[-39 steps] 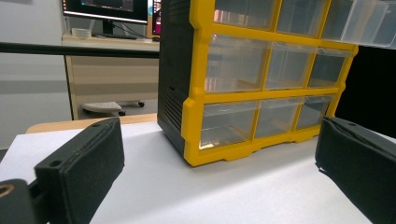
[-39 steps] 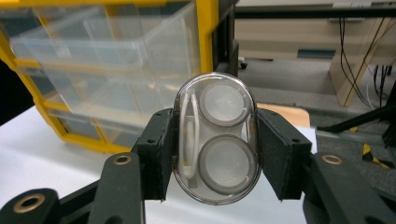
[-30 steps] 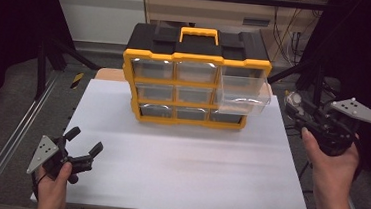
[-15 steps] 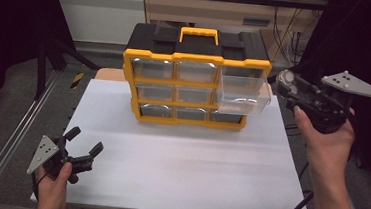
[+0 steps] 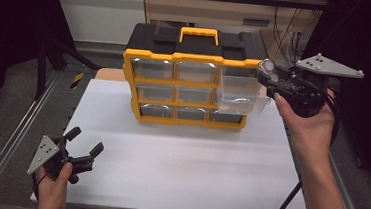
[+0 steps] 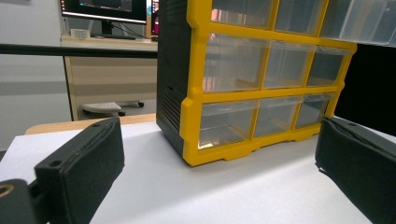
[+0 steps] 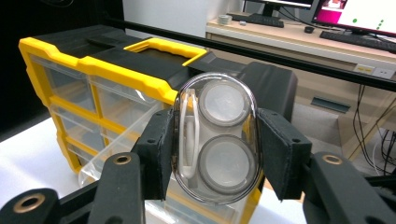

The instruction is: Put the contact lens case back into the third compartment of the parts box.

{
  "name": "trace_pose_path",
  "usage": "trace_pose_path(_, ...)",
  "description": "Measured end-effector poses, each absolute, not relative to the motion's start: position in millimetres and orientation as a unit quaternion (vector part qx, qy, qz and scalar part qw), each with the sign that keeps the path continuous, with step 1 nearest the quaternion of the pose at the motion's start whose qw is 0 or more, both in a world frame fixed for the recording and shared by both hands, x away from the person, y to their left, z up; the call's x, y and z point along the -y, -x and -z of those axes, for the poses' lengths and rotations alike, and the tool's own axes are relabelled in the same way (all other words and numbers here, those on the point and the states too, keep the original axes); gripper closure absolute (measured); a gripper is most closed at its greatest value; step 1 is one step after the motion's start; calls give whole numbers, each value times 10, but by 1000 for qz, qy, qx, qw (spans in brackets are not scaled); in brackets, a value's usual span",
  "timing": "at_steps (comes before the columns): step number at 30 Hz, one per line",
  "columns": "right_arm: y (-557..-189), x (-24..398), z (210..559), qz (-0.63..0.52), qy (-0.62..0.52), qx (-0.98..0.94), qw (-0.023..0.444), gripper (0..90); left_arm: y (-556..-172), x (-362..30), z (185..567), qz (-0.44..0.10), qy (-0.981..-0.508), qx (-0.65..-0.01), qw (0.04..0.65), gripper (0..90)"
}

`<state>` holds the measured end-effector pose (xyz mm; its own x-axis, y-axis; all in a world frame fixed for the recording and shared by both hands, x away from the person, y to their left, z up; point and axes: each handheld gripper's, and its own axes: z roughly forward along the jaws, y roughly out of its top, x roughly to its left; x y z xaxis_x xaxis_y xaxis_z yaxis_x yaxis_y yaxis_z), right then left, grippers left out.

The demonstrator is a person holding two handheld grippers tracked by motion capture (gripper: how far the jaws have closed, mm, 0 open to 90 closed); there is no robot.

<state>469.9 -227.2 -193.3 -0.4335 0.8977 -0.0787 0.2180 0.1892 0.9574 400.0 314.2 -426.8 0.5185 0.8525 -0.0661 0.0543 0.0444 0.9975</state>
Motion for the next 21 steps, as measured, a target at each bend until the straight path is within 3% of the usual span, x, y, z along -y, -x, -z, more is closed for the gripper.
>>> trace_pose_path(21,-4856,2073,1901,-477,-391,-712,335,492,-3998,-3144,4265,-321,-610,-371,622,11)
